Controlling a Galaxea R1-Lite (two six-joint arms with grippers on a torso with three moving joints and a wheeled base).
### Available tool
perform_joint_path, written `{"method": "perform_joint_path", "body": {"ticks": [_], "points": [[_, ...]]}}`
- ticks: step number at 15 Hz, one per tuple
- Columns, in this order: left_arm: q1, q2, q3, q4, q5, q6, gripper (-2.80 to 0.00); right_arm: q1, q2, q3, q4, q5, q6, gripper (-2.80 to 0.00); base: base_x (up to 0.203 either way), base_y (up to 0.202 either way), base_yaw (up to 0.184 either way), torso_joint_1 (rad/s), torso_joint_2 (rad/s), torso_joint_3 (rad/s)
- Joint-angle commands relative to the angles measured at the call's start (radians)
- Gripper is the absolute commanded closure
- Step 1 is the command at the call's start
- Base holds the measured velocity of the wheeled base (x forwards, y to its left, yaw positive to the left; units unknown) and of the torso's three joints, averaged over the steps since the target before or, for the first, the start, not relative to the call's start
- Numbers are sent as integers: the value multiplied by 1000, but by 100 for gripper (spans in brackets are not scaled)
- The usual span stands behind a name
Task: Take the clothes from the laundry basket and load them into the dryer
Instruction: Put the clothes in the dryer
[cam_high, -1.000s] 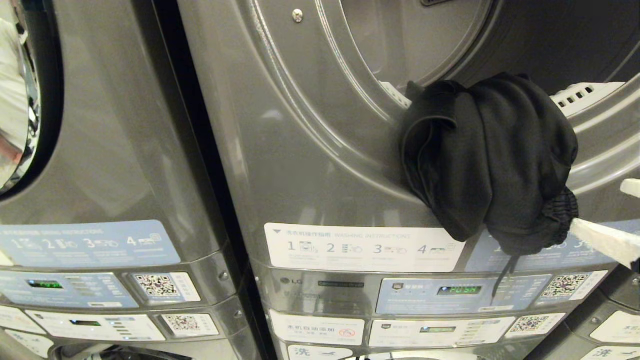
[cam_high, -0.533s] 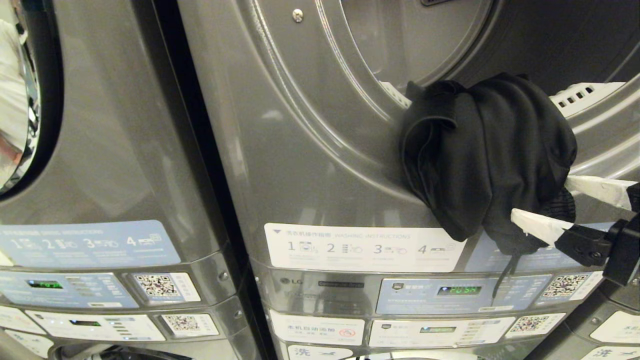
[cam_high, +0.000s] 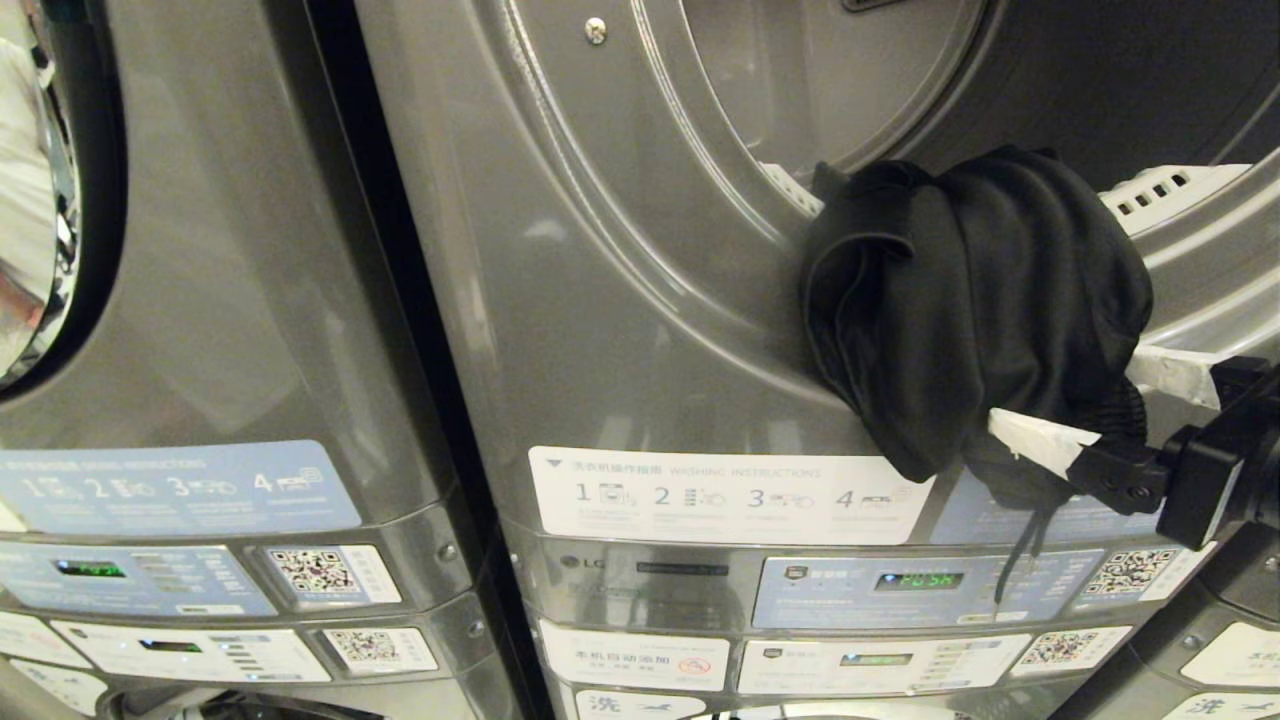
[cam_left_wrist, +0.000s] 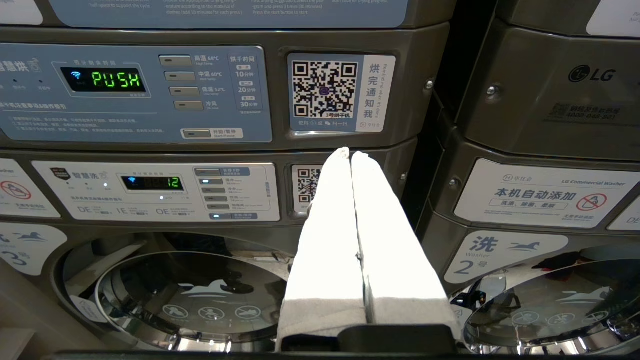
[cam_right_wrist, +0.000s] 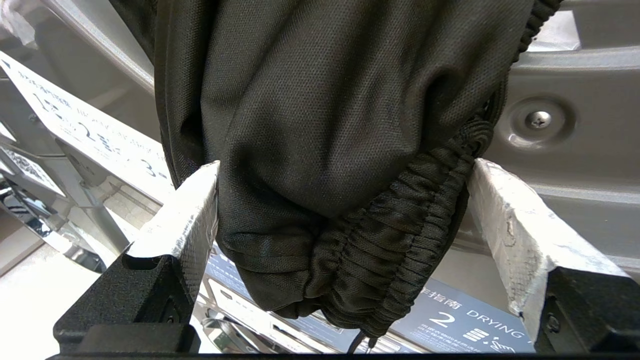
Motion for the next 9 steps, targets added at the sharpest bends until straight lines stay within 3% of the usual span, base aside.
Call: {"method": "perform_joint_path", "body": {"ticks": [1,7,8,9], "points": [[0,-2,0,-1,0,0,0,0,7,1,-2,0,-1,-280,0,0,0,0,0,0],[1,-1,0,-1,0,0,0,0,7,0,-4,0,-3,-280,0,0,0,0,0,0],[0,-2,0,-1,0,0,0,0,7,-5,-4,-2,-5,0,0,0,0,0,0,0],[0,-1,0,-1,0,0,0,0,7,-8,-3,-3,-7,0,0,0,0,0,0,0]]}}
